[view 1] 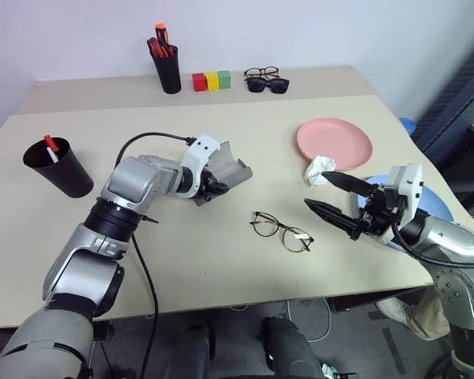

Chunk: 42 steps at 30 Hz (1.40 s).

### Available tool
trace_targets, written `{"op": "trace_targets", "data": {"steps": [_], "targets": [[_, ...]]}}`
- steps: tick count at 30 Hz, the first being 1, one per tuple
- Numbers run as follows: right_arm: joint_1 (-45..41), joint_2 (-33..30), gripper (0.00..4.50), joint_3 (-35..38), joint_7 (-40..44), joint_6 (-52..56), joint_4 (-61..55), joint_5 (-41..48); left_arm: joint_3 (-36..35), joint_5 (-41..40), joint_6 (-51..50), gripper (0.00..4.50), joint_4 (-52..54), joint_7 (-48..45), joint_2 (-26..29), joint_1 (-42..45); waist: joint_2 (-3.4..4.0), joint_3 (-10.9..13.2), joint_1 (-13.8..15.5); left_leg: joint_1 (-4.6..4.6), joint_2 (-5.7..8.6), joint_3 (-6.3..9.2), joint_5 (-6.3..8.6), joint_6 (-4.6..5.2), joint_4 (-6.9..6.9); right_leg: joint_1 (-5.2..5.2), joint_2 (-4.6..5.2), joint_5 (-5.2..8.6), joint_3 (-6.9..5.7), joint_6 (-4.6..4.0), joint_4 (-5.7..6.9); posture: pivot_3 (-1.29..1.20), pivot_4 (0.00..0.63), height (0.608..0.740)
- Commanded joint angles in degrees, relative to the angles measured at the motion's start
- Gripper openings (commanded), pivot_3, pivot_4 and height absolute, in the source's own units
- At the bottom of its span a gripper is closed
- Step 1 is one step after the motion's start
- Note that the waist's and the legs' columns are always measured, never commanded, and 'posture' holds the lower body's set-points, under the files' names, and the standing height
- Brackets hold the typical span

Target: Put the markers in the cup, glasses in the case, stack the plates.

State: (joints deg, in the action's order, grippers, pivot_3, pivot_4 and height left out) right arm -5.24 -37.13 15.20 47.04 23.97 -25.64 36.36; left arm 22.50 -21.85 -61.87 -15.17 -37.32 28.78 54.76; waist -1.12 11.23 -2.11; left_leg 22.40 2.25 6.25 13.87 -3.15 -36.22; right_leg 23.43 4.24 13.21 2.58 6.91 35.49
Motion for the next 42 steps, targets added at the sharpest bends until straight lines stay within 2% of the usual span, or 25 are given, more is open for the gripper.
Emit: {"op": "trace_targets", "data": {"steps": [1,2,4,5,13,16,20,23,27,31,42], "targets": [[1.0,-0.3,3.48,2.6,-0.8,-0.7,-3.0,1.4,2.5,3.7,1.2,1.59,-1.2,-1.6,-0.9,1.5,0.00,0.0,0.1,0.01,0.00,0.00,0.00,0.00,0.00,-0.01,0.00,0.00,0.00,0.00,-0.02,0.00,0.150,0.740],[1.3,-0.3,3.48,2.7,-1.0,-0.7,-3.3,1.5,2.6,4.4,1.5,1.33,-1.6,-1.9,-1.3,1.6,0.00,0.0,0.2,0.02,0.01,-0.01,0.00,0.00,-0.01,-0.01,0.01,0.00,0.01,0.00,-0.03,0.00,0.150,0.740],[2.0,-0.2,3.48,2.9,-1.3,-0.8,-3.9,1.6,2.4,5.0,1.1,0.28,-2.0,-3.0,-2.1,2.1,0.00,0.0,0.6,0.02,0.00,0.00,0.00,0.00,-0.01,-0.01,0.01,0.00,0.01,0.00,-0.04,0.00,0.150,0.740],[2.4,-0.2,3.48,3.0,-1.4,-0.8,-4.1,1.6,2.2,5.3,1.1,0.03,-2.0,-3.4,-2.3,2.3,0.00,0.0,0.9,0.02,0.00,0.00,0.00,0.00,-0.01,-0.01,0.02,0.00,0.00,0.00,-0.04,0.00,0.150,0.740],[3.1,-0.1,3.48,2.9,-1.7,-1.9,-3.7,1.5,2.8,6.8,1.9,0.03,0.2,-10.2,-0.7,2.3,0.00,0.0,1.2,0.02,0.00,-0.01,0.00,0.00,-0.01,-0.01,0.02,0.00,0.01,0.00,-0.03,0.00,0.150,0.740],[3.2,0.0,3.48,2.5,-1.3,-2.5,-2.9,1.3,4.7,6.0,4.4,0.03,6.7,-16.9,3.3,-0.1,0.00,0.0,1.0,0.03,0.00,-0.01,0.00,0.00,0.02,0.02,0.02,0.01,0.01,0.00,-0.04,0.00,0.150,0.740],[3.6,-0.1,3.48,2.0,-0.6,-2.7,-2.2,1.4,7.2,7.1,11.1,0.03,15.5,-25.6,11.3,-5.1,0.01,0.0,1.0,0.01,-0.03,-0.04,0.00,0.00,0.07,0.04,0.02,0.01,0.04,-0.02,-0.04,0.00,0.150,0.740],[3.9,-0.2,3.48,1.9,0.1,-2.8,-1.8,1.2,8.5,8.8,16.2,0.03,18.5,-30.4,16.2,-8.4,0.01,0.0,1.2,0.01,-0.04,-0.05,0.00,0.00,0.04,0.02,0.03,0.10,0.04,-0.21,-0.04,0.00,0.150,0.740],[4.3,-0.3,3.48,1.7,0.6,-3.1,-1.4,0.9,9.2,11.5,22.6,0.03,19.6,-34.2,19.7,-11.6,0.01,0.0,1.4,0.02,-0.04,-0.06,-0.01,0.02,-0.06,-0.04,0.05,0.13,0.04,-0.28,-0.05,0.00,0.150,0.740],[4.4,-0.3,3.48,1.7,0.8,-3.1,-1.1,0.8,9.0,13.6,26.3,0.03,18.8,-36.3,20.3,-12.8,0.01,0.0,1.4,0.01,0.00,-0.10,-0.06,0.10,-0.06,-0.08,0.16,0.14,0.04,-0.28,-0.06,0.00,0.150,0.740],[5.0,-1.0,3.48,2.1,0.2,-2.3,-1.8,0.4,9.0,19.2,29.9,0.03,13.3,-36.5,15.8,-11.7,0.02,0.0,1.5,-0.02,0.03,-0.11,-0.09,0.16,-0.12,-0.16,0.19,0.14,0.03,-0.25,-0.05,0.00,0.150,0.740]]}}
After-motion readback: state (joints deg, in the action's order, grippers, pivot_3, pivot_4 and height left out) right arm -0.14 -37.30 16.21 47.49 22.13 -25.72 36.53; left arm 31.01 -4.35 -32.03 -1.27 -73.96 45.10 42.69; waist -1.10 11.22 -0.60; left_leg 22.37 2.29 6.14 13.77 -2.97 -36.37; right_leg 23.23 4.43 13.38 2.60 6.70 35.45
